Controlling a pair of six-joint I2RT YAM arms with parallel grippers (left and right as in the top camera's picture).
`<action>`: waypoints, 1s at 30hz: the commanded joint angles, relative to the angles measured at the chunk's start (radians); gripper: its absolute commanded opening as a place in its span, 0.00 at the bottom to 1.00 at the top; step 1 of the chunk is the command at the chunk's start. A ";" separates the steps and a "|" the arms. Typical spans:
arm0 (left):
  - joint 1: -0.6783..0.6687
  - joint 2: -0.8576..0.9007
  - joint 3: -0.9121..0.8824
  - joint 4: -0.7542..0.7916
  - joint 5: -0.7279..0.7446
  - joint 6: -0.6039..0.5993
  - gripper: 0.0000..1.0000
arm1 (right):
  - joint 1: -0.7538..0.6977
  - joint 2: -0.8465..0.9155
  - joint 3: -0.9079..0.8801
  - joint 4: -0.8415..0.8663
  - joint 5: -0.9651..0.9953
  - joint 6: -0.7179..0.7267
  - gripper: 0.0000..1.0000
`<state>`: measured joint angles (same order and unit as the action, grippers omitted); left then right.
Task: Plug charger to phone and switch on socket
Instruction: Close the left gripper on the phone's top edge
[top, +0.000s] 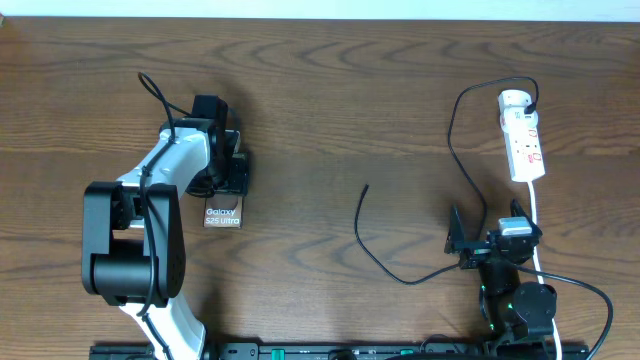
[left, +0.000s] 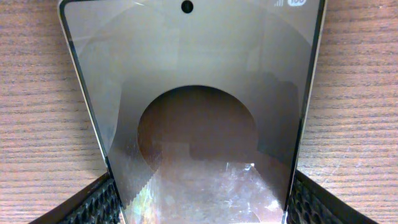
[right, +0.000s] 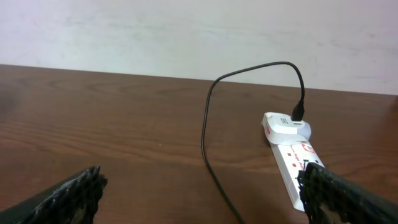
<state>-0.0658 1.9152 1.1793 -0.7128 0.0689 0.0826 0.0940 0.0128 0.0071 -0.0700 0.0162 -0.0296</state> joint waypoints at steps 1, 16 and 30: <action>0.001 0.028 -0.036 -0.003 0.002 0.003 0.08 | 0.005 -0.004 -0.002 -0.003 0.008 0.014 0.99; 0.001 0.003 -0.032 -0.003 0.002 0.003 0.07 | 0.005 -0.004 -0.002 -0.003 0.008 0.014 0.99; 0.001 -0.037 -0.027 -0.004 0.002 0.003 0.07 | 0.005 -0.004 -0.002 -0.003 0.008 0.014 0.99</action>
<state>-0.0658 1.9034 1.1683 -0.7094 0.0689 0.0826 0.0940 0.0128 0.0067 -0.0700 0.0162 -0.0296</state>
